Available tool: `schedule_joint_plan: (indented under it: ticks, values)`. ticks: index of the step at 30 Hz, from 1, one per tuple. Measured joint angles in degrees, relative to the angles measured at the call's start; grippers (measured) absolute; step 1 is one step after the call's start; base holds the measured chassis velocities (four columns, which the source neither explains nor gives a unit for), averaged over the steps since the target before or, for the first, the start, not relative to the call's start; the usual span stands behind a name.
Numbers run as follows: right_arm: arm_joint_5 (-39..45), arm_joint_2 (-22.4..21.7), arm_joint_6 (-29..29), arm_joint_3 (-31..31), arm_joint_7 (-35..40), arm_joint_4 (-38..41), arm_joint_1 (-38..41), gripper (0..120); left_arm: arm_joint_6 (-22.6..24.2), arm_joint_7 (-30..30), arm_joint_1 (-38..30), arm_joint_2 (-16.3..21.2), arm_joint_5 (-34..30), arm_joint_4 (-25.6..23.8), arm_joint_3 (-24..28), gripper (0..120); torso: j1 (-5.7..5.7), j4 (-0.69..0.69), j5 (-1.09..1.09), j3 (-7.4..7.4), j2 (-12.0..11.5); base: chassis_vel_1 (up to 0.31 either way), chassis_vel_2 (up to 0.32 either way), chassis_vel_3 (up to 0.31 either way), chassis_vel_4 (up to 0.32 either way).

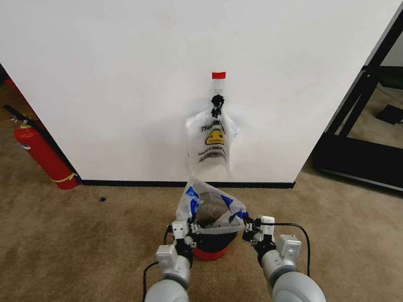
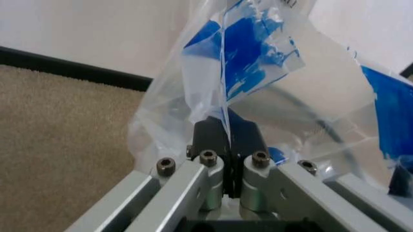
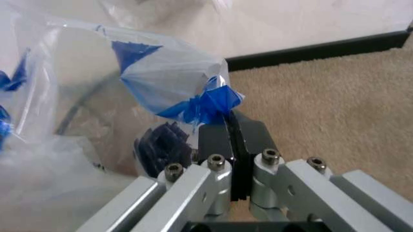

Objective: Pick up the garbage bag from the wall and place it over the trash bin.

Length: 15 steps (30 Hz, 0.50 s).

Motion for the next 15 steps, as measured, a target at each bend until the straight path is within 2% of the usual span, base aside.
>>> schedule_joint_plan:
  ticks: [5,9,15]
  values:
    - [0.17,-1.65,-2.64,-0.13,0.79,1.58,-1.4,0,2.97,-0.29,0.45,3.85,-0.61,-2.64,1.25,0,0.0,0.0,-0.01,0.0,0.0,0.0,0.0,0.0,0.0]
    - [0.37,-3.74,-4.54,-0.6,0.68,1.83,-1.35,0,5.4,1.05,0.04,9.57,-1.71,-4.3,3.32,0,0.0,-0.01,0.01,0.0,0.0,0.0,0.0,0.0,0.0]
    - [-0.19,-4.45,-4.87,-1.3,-0.31,0.98,-0.43,0,5.31,2.07,-1.25,11.41,-0.62,-2.53,5.83,0,0.0,0.0,0.01,0.0,0.0,0.0,0.0,0.0,0.0]
